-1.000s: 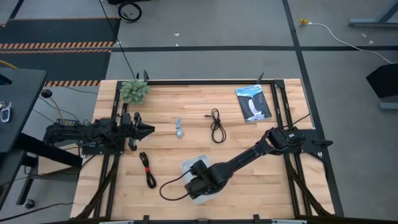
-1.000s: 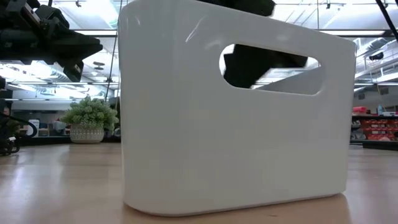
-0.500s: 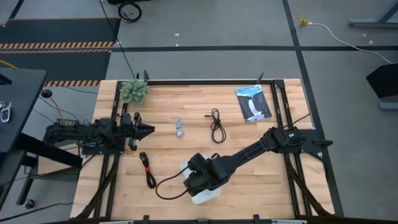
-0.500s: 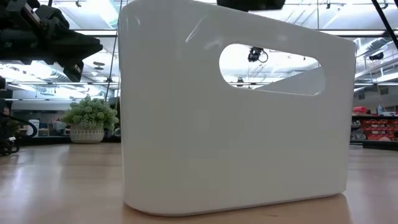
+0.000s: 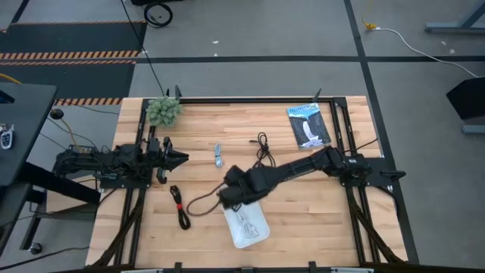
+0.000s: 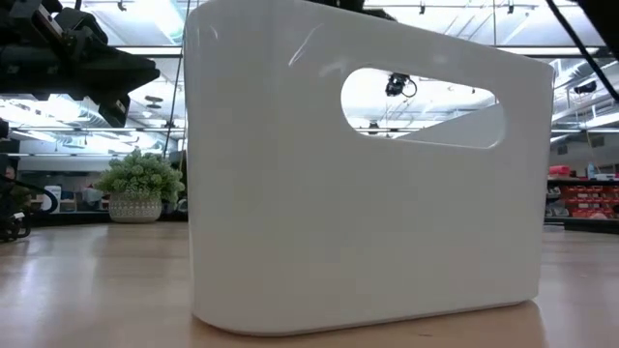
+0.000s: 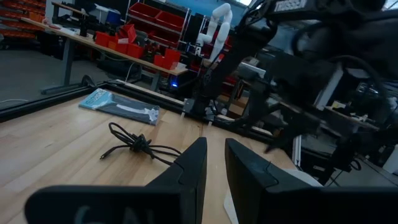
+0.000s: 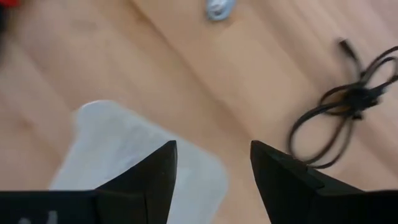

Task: Pick and place USB-C Cables
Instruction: Put the right black charger cable into the white bin

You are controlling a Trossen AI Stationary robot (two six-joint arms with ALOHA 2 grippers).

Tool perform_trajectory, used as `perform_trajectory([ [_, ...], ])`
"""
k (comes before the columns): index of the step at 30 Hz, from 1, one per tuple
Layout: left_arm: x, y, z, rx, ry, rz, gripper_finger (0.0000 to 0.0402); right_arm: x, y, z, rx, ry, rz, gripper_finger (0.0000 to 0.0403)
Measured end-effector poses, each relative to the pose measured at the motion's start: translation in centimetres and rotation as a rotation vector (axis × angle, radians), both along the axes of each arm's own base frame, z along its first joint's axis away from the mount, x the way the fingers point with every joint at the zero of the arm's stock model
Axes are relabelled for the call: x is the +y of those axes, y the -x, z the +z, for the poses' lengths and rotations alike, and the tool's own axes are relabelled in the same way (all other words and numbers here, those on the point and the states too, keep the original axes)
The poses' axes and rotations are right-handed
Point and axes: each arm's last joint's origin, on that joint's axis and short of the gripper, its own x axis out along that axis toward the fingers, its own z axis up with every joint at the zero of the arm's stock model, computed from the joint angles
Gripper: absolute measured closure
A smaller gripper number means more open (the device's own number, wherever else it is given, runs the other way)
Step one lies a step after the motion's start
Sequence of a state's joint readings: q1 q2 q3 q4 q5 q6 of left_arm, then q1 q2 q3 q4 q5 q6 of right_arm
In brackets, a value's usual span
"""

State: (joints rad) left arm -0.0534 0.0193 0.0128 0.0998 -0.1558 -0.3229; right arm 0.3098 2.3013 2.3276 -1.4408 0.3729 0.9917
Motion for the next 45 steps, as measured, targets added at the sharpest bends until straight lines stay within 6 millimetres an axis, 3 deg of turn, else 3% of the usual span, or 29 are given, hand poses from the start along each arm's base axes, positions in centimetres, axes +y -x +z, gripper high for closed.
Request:
perform_trajectory([
  [8, 0.0, 0.0, 0.0, 0.000, 0.000, 0.000, 0.0335, -4.2, 0.3, -0.1, 0.152, 0.088, -0.007, 0.0202],
  [22, 0.0, 0.0, 0.0, 0.000, 0.000, 0.000, 0.0335, -12.1, -0.3, 0.5, 0.206, 0.114, -0.028, 0.0212],
  [35, 0.0, 0.0, 0.0, 0.000, 0.000, 0.000, 0.0335, -20.5, 0.4, 0.4, 0.246, 0.044, -0.123, 0.0161],
  [39, 0.0, 0.0, 0.0, 0.000, 0.000, 0.000, 0.0335, -21.8, 0.7, -0.1, 0.260, -0.010, -0.149, 0.0142],
  [45, 0.0, 0.0, 0.0, 0.000, 0.000, 0.000, 0.0335, -22.0, 1.5, -2.7, 0.376, -0.027, -0.145, 0.0118],
])
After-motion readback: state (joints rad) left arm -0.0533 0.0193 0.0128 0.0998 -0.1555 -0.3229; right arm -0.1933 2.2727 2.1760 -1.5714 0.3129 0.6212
